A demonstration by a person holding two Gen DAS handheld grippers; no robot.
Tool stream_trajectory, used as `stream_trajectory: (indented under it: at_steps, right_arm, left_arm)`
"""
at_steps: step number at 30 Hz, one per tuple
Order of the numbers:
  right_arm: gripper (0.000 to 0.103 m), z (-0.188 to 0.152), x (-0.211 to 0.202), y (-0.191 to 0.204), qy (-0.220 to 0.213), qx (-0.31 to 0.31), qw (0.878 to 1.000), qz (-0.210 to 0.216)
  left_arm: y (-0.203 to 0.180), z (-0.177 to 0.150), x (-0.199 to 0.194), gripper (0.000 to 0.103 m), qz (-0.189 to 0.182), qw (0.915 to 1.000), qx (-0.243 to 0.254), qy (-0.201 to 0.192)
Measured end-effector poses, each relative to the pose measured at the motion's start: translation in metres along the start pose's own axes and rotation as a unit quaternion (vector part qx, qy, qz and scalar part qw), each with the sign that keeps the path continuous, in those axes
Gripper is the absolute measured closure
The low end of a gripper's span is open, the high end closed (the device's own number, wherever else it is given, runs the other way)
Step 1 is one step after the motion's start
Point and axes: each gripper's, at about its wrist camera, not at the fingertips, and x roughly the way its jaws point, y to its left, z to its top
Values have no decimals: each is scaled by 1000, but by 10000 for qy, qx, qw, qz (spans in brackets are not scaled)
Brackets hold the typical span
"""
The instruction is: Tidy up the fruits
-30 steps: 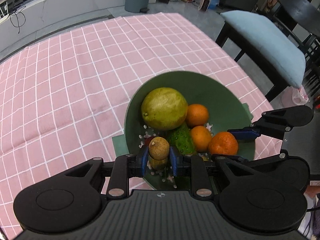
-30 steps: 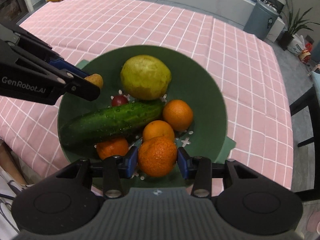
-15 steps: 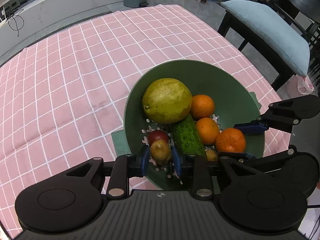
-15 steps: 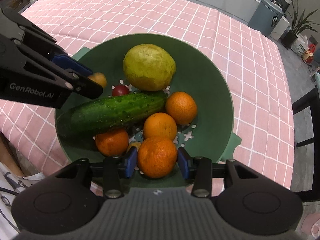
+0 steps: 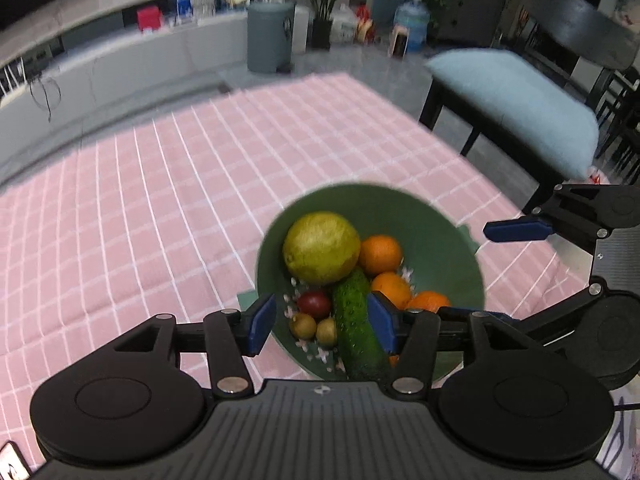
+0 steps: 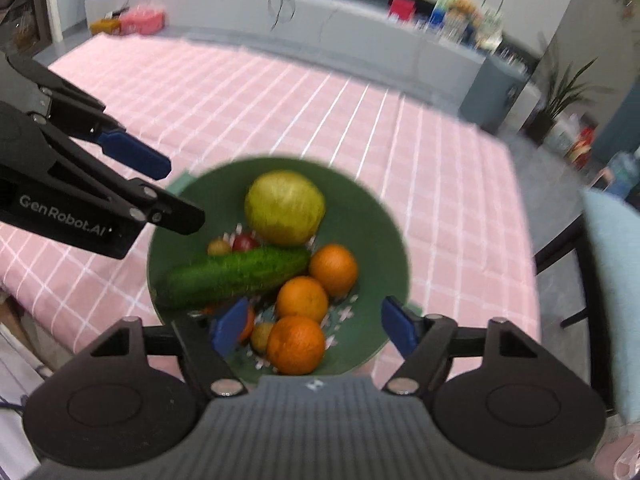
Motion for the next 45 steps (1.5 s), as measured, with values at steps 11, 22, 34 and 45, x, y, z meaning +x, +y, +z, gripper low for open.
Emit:
stream_trajectory:
  at_steps: [11, 22, 34, 45]
  right_arm:
    - [10, -15, -83, 21, -1815, 504, 9780, -897]
    - [5, -60, -105, 37, -2675, 1951, 9419, -574]
    - [5, -86, -67, 72, -2010, 2204, 9540, -297]
    - [5, -95, -62, 77, -2033, 1948, 9589, -349]
  left_arm:
    - [-21, -18, -82, 20, 704, 9816, 485, -1710]
    - [-30, -49, -101, 16, 1278, 9620, 274, -2398]
    - [-20, -90, -74, 16, 1556, 9749, -11, -1593]
    - [-15, -110, -65, 16, 1621, 9786, -143, -1257]
